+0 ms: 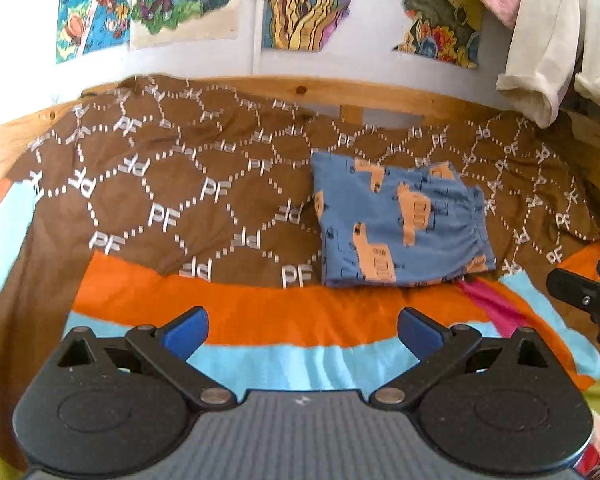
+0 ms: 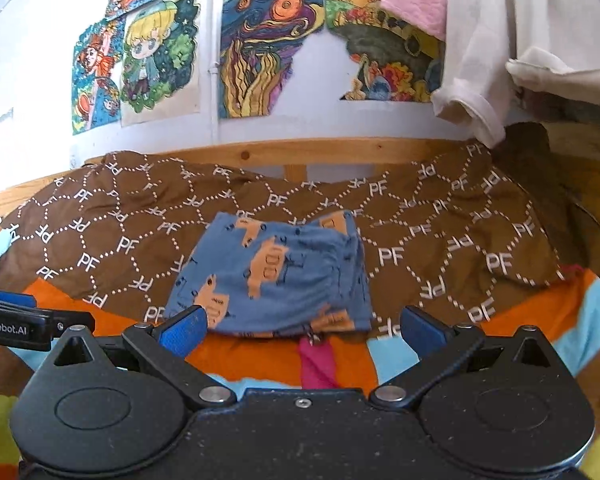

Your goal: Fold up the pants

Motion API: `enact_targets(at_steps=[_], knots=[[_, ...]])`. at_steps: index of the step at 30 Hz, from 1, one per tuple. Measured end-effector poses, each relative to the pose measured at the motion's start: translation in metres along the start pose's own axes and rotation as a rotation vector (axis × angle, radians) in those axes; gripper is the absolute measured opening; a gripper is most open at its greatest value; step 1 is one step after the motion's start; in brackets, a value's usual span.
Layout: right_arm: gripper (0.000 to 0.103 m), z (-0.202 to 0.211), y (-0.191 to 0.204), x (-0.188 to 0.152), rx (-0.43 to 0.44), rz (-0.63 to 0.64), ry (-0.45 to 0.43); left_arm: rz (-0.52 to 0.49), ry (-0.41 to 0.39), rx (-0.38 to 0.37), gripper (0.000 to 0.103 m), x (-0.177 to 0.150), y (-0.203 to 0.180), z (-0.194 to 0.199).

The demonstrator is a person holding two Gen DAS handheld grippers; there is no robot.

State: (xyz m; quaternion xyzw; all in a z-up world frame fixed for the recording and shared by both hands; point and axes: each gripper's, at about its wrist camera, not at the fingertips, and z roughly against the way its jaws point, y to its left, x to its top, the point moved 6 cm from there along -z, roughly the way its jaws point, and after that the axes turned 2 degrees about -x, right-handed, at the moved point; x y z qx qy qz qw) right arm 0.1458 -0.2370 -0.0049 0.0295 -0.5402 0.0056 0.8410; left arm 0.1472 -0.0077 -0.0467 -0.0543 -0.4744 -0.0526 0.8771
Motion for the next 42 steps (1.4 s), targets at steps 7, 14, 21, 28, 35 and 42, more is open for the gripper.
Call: enact_targets(at_steps=[7,14,21,28,35,42], knots=[[0.102,0.004,-0.002,-0.014,-0.025,-0.010,0.047,0.001,0.050,-0.031,0.103,-0.010,-0.002,-0.009],[0.102,0.000,-0.003,-0.021,-0.035,-0.013,0.075,-0.025,0.072,-0.034,0.103,-0.017,-0.006,-0.014],[0.102,-0.006,-0.005,-0.026,-0.041,-0.015,0.103,-0.019,0.083,-0.047,0.103,-0.019,-0.008,-0.019],[0.102,-0.010,-0.002,-0.029,-0.040,-0.014,0.126,-0.010,0.091,-0.048,0.103,-0.020,-0.006,-0.020],[0.102,-0.012,0.003,-0.030,-0.026,0.000,0.135,-0.007,0.087,-0.035,0.103,-0.019,-0.004,-0.019],[0.102,-0.012,0.003,-0.031,-0.022,-0.002,0.139,-0.024,0.103,-0.002,0.103,-0.018,-0.003,-0.018]])
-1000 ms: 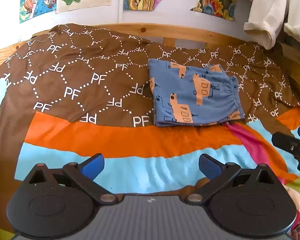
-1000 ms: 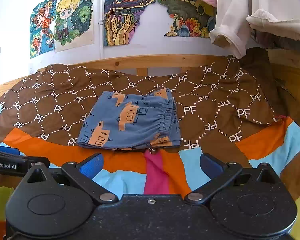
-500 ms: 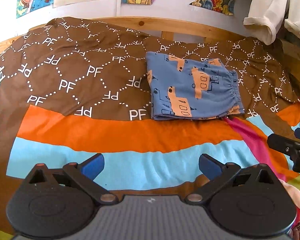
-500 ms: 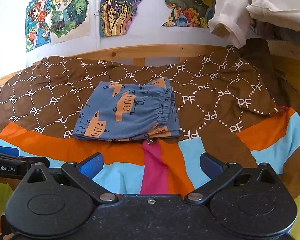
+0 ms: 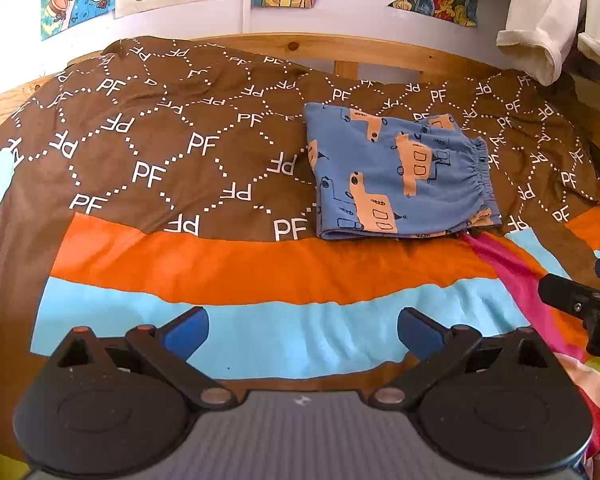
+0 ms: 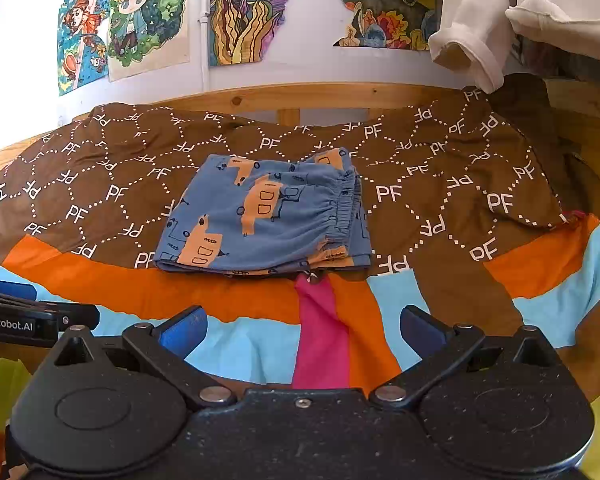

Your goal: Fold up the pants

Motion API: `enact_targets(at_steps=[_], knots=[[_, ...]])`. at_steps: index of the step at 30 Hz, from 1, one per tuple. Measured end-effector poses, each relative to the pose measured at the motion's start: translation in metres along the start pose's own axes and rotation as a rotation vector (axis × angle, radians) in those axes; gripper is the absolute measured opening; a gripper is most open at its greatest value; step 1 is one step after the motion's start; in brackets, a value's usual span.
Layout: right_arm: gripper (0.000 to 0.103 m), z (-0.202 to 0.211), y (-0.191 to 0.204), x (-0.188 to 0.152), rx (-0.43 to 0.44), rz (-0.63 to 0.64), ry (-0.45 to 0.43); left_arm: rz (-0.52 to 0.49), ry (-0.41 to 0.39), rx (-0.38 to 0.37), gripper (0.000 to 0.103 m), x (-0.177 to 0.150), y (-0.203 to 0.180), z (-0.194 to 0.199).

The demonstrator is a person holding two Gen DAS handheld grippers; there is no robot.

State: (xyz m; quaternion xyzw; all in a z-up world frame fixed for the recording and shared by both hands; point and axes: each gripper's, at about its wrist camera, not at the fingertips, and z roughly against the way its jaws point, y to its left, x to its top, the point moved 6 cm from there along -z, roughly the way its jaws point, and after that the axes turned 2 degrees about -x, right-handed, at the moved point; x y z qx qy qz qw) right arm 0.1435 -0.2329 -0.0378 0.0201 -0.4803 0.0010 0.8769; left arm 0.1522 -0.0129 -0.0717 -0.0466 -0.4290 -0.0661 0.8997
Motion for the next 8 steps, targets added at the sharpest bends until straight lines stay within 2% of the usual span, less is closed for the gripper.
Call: enact_targets(at_steps=[8], knots=[[0.102,-0.0004,-0.0010,-0.0002,0.001,-0.002,0.001,-0.007,0.004,-0.017,0.103,-0.0025,-0.0037,-0.0005]])
